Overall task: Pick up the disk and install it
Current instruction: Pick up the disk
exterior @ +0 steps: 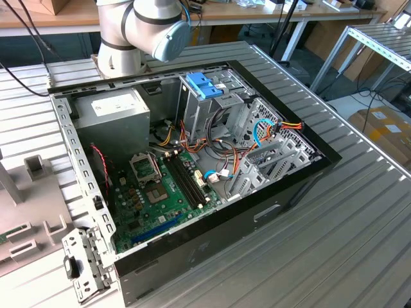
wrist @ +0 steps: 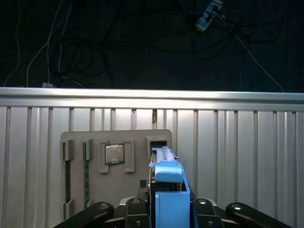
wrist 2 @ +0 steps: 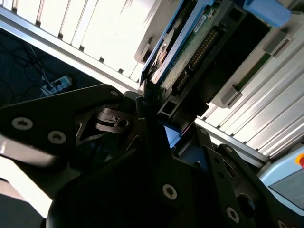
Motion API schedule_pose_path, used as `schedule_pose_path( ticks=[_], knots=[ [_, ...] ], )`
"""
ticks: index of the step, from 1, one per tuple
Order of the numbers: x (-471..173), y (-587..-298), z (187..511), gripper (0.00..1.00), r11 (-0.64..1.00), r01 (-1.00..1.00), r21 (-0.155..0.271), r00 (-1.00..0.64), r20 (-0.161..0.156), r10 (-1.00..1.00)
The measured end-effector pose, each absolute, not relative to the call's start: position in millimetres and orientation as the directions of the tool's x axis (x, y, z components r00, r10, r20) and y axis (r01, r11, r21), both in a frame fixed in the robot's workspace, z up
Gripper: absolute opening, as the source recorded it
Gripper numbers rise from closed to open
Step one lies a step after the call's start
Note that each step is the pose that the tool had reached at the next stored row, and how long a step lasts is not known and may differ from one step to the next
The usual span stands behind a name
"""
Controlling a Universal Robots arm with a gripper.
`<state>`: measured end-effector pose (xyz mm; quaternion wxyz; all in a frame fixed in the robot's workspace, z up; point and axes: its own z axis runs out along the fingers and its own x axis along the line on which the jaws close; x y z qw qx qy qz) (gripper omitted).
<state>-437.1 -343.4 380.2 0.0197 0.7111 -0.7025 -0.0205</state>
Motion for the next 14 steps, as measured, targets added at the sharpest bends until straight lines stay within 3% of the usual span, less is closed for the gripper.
schedule_pose_path(
  ticks=[14],
  knots=[
    [-437.1, -343.4, 401.1, 0.37, -0.012, -0.998, 0.057, 0.012, -0.001, -1.0]
  ],
)
